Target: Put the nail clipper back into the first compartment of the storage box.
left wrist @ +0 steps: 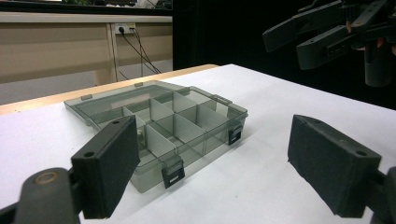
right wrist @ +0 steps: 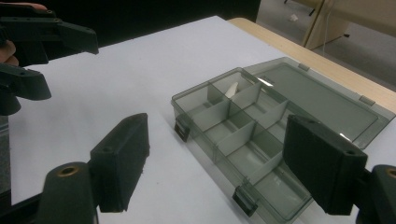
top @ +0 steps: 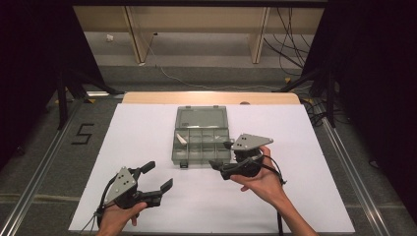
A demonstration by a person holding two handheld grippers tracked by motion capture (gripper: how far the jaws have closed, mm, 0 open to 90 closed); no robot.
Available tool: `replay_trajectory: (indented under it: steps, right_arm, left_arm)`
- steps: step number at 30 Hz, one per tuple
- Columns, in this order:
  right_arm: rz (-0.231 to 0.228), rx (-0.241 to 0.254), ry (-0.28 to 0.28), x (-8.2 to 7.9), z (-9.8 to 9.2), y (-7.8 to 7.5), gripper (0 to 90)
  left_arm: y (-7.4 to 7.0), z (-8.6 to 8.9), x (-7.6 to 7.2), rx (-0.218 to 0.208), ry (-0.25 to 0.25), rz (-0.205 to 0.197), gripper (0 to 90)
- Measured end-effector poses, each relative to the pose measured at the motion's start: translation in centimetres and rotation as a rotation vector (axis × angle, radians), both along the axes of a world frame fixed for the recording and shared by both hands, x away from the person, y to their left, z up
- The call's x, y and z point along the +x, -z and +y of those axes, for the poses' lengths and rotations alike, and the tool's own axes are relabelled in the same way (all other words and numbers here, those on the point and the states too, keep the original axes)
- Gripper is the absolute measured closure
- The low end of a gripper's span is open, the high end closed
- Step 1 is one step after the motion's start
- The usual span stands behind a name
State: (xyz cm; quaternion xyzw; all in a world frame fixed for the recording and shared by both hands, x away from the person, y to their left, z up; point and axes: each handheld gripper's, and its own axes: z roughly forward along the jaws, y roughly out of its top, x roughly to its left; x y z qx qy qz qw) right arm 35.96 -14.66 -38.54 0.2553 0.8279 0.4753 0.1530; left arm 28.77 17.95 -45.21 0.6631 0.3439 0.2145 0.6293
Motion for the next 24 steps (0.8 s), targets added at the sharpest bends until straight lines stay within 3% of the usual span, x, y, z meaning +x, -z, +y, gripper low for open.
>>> replay_trajectory:
  steps: [9,10,11,14,16,17,20,24]
  right_arm:
    - [-0.025,0.043,0.013,-0.7,-1.3,0.6,22.2]
    - [-0.009,0.044,0.012,-0.9,-1.5,0.7,22.1]
    - [-0.017,0.048,0.018,-1.0,-1.7,0.8,22.1]
    - [-0.018,0.066,0.028,-1.3,-2.4,1.1,22.1]
    - [0.012,0.081,0.019,-1.6,-2.7,1.4,21.9]
    - [-0.007,0.092,0.026,-1.8,-3.2,1.5,21.8]
    - [0.008,0.094,0.014,-2.0,-3.5,1.7,21.7]
    - [-0.005,0.128,0.042,-2.5,-4.2,2.0,20.0]
  left_arm:
    - [0.0,0.0,0.0,0.000,0.002,0.001,16.3]
    - [0.0,0.0,0.0,0.000,0.002,0.003,16.3]
    - [0.0,0.5,0.0,0.060,0.013,0.000,16.3]
    - [-0.1,0.5,0.0,0.060,0.013,-0.003,16.3]
    - [-0.1,0.5,0.0,0.060,0.012,-0.002,16.3]
    - [-0.1,0.5,0.0,0.059,0.012,0.000,16.3]
    - [-0.1,0.5,0.0,0.060,0.013,-0.002,16.1]
    - [-0.1,0.5,0.0,0.060,0.014,-0.003,16.1]
